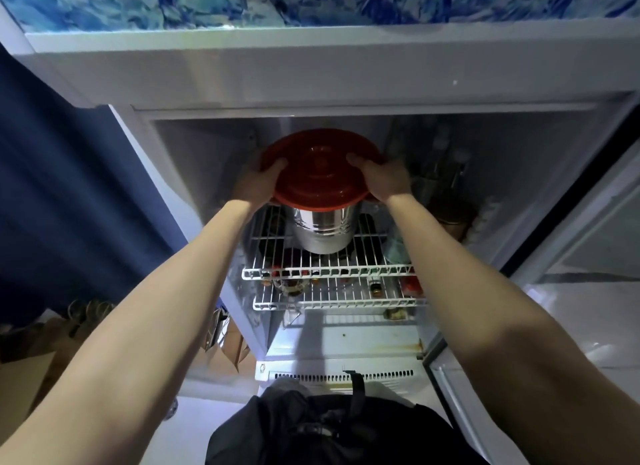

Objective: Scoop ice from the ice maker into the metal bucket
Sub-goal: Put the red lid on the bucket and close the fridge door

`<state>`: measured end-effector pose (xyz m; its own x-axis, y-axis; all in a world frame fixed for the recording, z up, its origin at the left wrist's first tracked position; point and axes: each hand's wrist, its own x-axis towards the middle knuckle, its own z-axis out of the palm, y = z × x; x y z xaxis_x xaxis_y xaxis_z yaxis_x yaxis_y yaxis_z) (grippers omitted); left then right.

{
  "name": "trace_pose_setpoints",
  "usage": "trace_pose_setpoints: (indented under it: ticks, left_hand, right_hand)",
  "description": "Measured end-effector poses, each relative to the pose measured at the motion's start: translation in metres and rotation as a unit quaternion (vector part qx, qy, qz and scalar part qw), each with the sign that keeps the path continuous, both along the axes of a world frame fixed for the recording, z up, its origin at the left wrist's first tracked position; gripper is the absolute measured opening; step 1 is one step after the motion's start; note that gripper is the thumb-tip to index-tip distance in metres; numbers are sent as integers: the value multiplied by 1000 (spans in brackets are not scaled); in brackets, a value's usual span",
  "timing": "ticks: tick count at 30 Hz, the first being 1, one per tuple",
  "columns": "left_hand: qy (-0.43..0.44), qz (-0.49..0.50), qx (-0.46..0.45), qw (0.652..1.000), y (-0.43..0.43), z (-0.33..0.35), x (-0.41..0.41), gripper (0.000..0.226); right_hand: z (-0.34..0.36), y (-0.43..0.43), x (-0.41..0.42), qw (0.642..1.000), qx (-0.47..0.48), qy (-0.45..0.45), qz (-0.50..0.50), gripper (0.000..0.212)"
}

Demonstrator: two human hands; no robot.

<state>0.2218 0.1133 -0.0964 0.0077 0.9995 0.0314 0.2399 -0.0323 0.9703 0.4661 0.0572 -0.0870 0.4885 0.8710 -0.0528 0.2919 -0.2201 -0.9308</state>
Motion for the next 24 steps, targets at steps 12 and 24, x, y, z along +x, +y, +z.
trace_pose_setpoints:
  ticks: [12, 24]
  left_hand:
    - [15, 11, -4, 1000, 4, -42, 7, 55]
    - [99, -16, 3, 995, 14, -44, 11, 50]
  right_hand:
    - [-48, 23, 7, 999, -29, -13, 18, 88]
    - [-42, 7, 7, 983, -21, -142, 110, 66]
